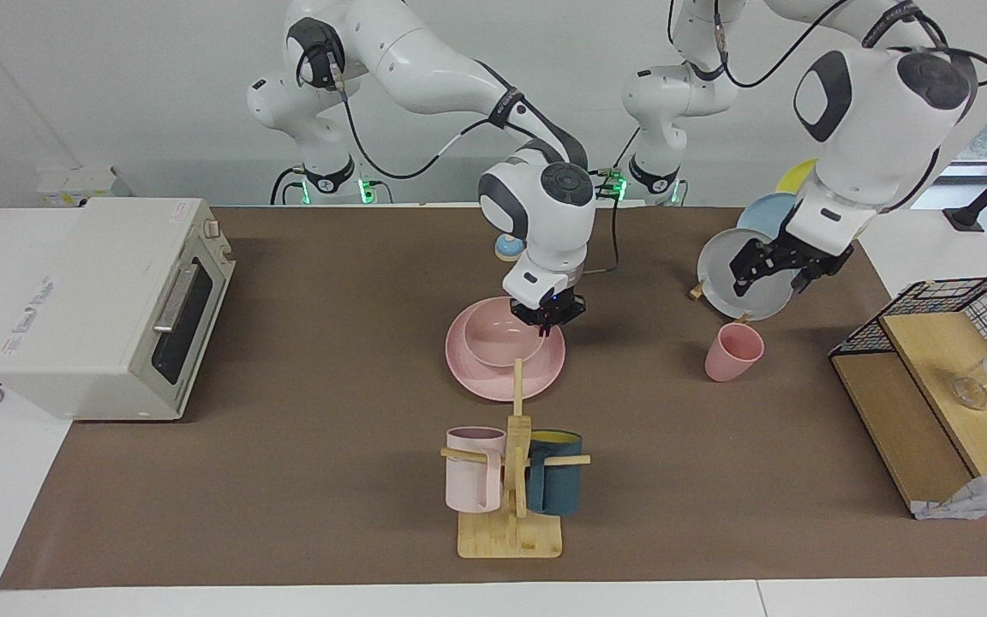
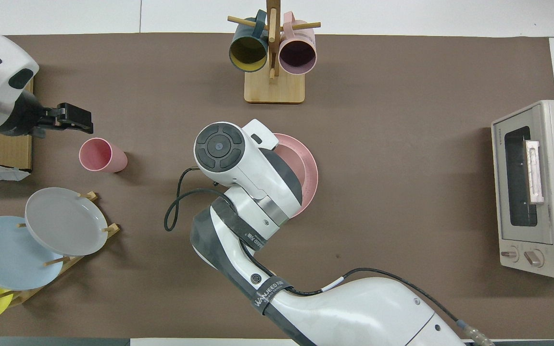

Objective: Organize tableware
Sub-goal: 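Carry the pink bowl onto the pink plate and open the right gripper, then withdraw the right gripper while the left gripper reaches the pink cup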

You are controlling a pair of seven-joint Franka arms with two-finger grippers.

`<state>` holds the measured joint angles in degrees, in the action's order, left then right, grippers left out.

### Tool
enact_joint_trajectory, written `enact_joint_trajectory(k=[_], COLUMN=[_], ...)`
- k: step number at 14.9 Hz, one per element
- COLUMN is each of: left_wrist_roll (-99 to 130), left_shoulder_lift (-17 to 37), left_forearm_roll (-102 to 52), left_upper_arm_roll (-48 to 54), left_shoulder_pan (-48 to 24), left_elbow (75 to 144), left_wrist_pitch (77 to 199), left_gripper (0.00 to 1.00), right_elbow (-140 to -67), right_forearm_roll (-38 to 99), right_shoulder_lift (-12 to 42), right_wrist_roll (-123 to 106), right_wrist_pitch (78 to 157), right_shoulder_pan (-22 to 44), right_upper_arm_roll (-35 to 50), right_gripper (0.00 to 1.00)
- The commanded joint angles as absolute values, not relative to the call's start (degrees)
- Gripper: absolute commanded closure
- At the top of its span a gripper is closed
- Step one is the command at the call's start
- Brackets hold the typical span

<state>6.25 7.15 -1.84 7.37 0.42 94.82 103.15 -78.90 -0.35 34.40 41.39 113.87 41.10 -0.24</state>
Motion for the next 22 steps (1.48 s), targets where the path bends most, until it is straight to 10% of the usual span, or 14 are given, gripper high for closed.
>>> enact_joint_trajectory(k=[1,2,5,6,18,22], left_wrist_roll=[5.4,5.4,4.3,4.2,7.5,7.6], left_shoulder_lift=[12.2,13.5,14.6,14.5,12.3,11.8], left_forearm_roll=[-2.0,-1.3,-0.4,-0.4,-1.0,-0.9], left_upper_arm_roll=[7.6,7.6,7.6,7.6,7.6,7.6], left_shoulder_pan=[0.9,0.5,0.3,0.2,0.4,0.2], left_elbow=[94.3,94.3,97.0,98.1,107.9,109.6], left_wrist_pitch=[108.0,109.4,112.2,112.2,117.5,118.4], left_gripper=[0.0,0.0,0.0,0.0,0.0,0.34], right_elbow=[-82.4,-82.3,-79.8,-77.8,-77.3,-82.9], right_forearm_roll=[0.8,0.8,0.8,0.3,1.1,1.0], right_shoulder_lift=[31.6,31.7,31.5,31.8,10.0,6.7], right_wrist_roll=[42.5,42.5,42.4,42.1,14.5,12.3], right_wrist_pitch=[115.1,115.1,113.2,110.6,84.1,84.1], right_shoulder_pan=[41.0,40.8,40.1,40.1,16.2,10.4], right_upper_arm_roll=[-0.1,-0.1,-0.3,-0.5,-1.3,-3.1], right_gripper=[1.0,0.99,0.1,0.0,0.0,0.0])
